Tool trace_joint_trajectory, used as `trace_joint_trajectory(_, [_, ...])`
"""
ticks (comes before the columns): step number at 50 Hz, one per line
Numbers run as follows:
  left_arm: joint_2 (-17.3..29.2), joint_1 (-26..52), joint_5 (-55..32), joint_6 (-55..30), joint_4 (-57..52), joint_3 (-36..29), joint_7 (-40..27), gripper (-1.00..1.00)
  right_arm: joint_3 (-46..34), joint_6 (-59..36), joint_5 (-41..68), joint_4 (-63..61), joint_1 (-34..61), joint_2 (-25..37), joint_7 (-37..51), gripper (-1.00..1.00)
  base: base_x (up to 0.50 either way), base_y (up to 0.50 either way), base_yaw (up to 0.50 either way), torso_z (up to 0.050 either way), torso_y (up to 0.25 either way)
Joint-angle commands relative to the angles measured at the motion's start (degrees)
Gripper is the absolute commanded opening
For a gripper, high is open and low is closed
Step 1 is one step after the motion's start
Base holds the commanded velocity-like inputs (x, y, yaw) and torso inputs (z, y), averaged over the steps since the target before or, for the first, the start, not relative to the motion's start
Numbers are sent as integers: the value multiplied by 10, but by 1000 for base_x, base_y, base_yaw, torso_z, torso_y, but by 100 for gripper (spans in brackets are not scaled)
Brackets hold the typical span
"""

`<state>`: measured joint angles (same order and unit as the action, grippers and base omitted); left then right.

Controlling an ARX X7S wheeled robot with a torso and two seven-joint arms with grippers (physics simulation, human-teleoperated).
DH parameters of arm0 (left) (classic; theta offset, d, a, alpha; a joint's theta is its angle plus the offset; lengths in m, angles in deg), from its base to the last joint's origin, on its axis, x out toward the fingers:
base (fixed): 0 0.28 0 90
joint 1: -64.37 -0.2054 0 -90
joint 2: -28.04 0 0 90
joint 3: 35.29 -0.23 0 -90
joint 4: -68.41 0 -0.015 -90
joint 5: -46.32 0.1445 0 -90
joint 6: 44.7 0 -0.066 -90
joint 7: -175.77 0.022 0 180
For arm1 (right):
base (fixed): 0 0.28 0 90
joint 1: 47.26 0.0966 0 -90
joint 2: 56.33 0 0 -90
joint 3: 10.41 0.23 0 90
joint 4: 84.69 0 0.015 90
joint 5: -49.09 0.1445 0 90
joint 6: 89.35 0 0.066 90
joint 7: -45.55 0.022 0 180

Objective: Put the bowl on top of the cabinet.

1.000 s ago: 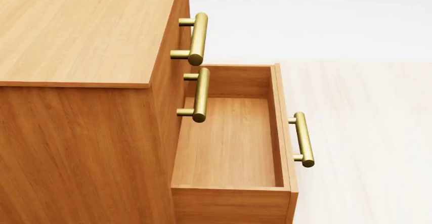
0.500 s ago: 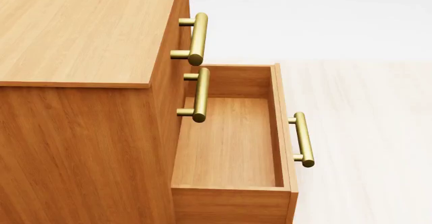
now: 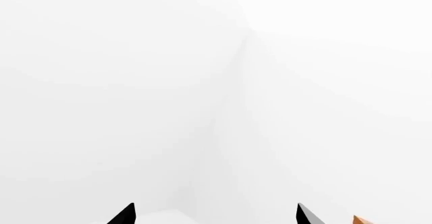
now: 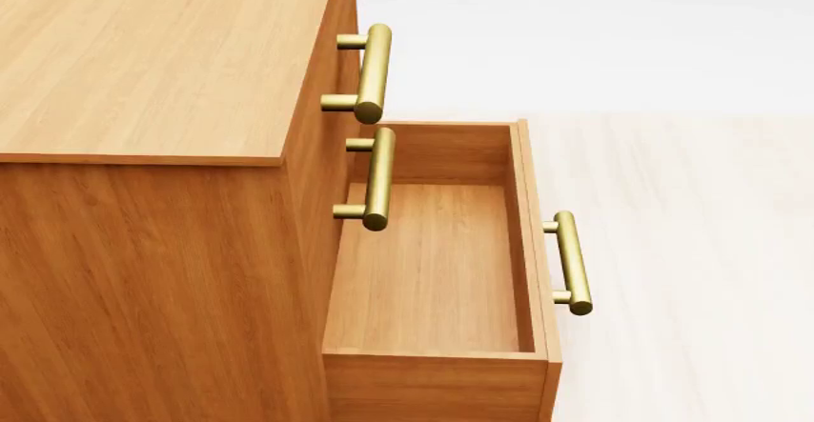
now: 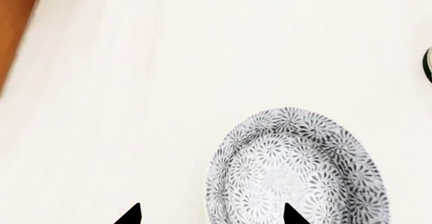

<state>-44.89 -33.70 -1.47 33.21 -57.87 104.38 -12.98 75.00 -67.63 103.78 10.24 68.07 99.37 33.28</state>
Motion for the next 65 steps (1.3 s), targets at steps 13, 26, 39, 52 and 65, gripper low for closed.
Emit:
trace_joint_trajectory(13, [-1,-3,0,6,2,-2,4,100,-13,9,-12,50,1,-30,8,100,0,0,0,0,0])
trace_joint_trajectory(26, [0,-4,1,7,4,-3,4,100,-40,19,-36,73,13,-44,4,100,0,0,0,0,0])
trace_joint_trajectory(39, [0,-5,2,9,4,-6,4,100,-63,32,-54,91,15,-62,1,100,0,0,0,0,0])
trace_joint_trajectory(52, [0,-6,2,11,5,-7,5,100,-69,39,-59,100,-5,-67,6,100,0,0,0,0,0])
trace_joint_trajectory(65, [0,-8,0,13,5,-6,6,100,-68,43,-57,91,-15,-64,8,100,0,0,0,0,0])
